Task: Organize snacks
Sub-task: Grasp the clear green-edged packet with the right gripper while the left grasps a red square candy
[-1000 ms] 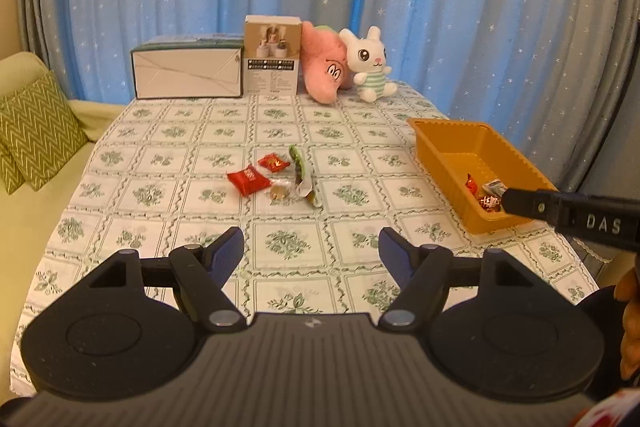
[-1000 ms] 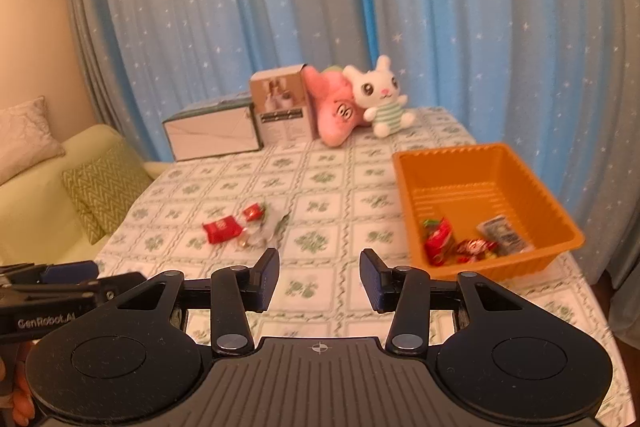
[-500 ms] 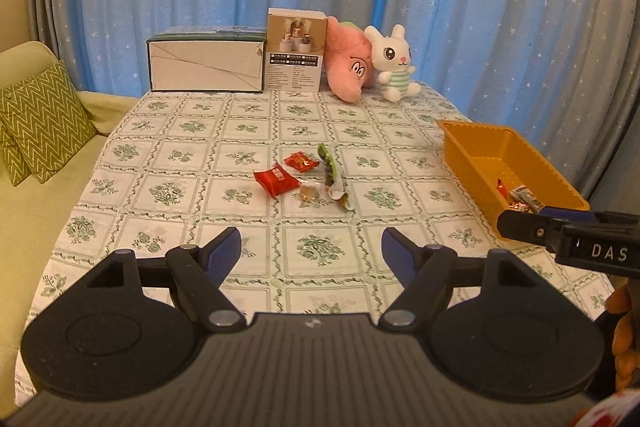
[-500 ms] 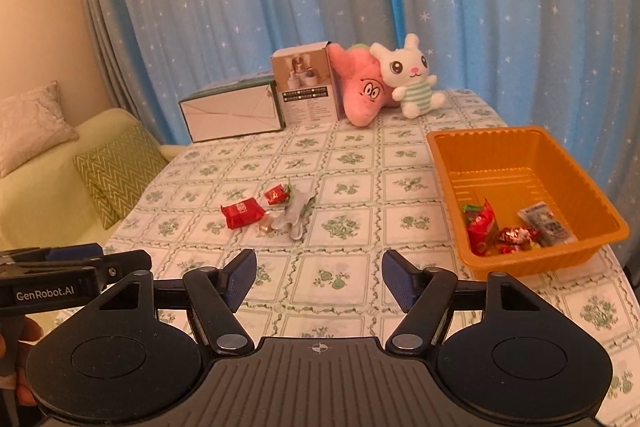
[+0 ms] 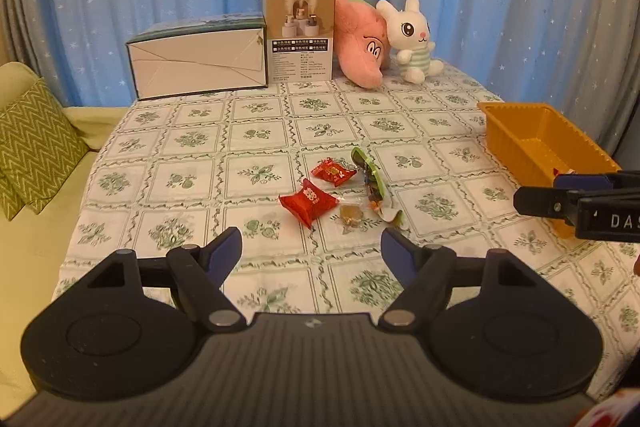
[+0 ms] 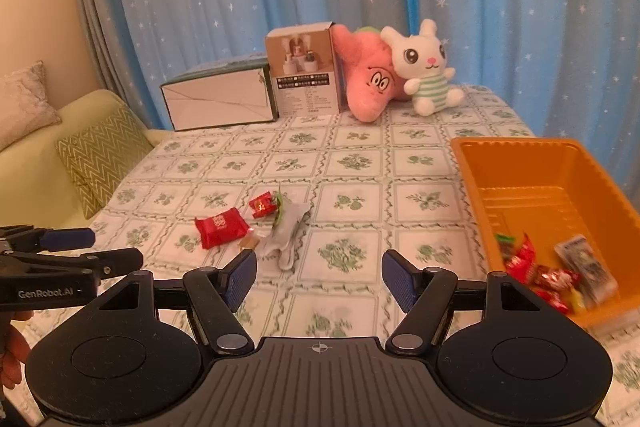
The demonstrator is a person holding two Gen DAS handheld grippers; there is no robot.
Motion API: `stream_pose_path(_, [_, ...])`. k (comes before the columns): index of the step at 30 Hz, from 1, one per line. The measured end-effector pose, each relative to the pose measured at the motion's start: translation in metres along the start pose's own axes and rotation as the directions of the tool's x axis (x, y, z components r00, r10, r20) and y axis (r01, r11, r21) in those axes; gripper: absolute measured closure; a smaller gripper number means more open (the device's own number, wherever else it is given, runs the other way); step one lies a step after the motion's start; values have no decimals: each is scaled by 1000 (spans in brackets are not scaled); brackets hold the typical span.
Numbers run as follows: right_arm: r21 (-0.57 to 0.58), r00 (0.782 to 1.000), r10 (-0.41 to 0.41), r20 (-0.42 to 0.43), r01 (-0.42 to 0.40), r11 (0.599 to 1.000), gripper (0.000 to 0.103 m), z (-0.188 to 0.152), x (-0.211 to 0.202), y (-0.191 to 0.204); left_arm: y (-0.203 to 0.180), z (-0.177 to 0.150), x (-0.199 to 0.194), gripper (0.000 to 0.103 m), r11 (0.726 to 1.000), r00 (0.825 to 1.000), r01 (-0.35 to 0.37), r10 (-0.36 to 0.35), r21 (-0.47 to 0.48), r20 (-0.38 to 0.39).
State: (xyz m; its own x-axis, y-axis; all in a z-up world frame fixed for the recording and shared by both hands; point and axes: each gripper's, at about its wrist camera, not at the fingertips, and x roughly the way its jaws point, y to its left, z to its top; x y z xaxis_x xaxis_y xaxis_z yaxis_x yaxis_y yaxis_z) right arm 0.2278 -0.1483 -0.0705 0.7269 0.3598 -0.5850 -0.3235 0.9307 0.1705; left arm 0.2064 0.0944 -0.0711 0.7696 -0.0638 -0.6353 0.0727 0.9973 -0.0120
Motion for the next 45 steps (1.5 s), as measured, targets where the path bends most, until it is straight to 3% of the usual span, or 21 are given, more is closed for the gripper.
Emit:
stream_pose_path(11, [-4,996,33,-85,-33,999,34,20,78,0,13,19,76,33,987,997,70,-67,148,-24])
stream_pose_path(14, [-10,995,33,-99,-34,999,34,24,95,1,16,24,99,35,980,998,63,-56,190,-38])
stream_pose_path(26, [29,985,64,-159,-60,998,34,28,140,-6,11,27,148,58,949,983,152,-116,275,-142])
stream_pose_path(38, [-4,981,62,-182,-64,998,34,28,158,2,9,24,165,72,936,972,187,-133,298,-192])
stream_pose_path(43, [13,979,83,-185,-82,997,35,27,167,3,18,26,163,78,960,974,169,-128,224,-188])
stream_pose_path(45, [26,978,92,-185,-88,996,45,28,170,3,22,27,161,79,967,976,160,-124,197,-180])
